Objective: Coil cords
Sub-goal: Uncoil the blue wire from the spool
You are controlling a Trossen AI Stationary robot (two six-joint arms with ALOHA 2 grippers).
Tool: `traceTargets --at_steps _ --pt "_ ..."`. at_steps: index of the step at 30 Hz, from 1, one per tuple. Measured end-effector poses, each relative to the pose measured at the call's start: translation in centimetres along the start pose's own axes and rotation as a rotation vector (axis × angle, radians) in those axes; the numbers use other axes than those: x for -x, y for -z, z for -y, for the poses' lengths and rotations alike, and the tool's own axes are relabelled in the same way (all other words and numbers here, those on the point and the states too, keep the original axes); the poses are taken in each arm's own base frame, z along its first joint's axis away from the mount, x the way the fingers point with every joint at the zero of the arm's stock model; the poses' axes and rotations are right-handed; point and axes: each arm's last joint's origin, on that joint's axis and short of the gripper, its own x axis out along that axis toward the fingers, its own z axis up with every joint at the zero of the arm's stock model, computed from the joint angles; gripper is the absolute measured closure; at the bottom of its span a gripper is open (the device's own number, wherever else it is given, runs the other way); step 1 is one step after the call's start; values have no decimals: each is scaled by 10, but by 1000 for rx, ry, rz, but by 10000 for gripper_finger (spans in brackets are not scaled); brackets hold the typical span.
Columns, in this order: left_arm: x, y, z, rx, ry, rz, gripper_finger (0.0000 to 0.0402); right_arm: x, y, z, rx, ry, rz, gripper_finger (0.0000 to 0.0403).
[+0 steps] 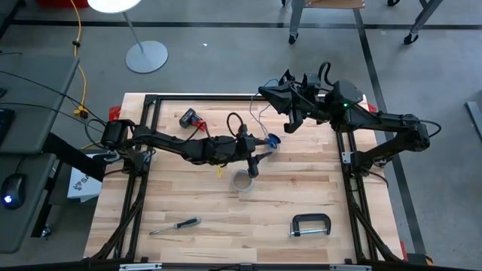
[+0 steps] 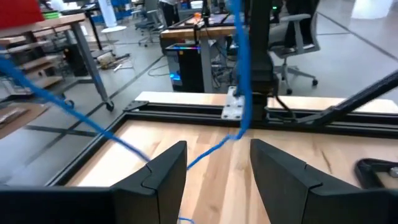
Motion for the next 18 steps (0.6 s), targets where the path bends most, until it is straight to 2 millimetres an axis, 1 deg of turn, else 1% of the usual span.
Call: traceTargets --at_steps 4,12,18 --pt "0 0 0 -23 -9 0 234 0 0 0 0 0 0 403" --pt "0 -2 0 -19 4 19 273 0 0 0 1 0 0 403" --pt "0 -3 0 -43 8 26 278 0 0 0 1 0 0 403"
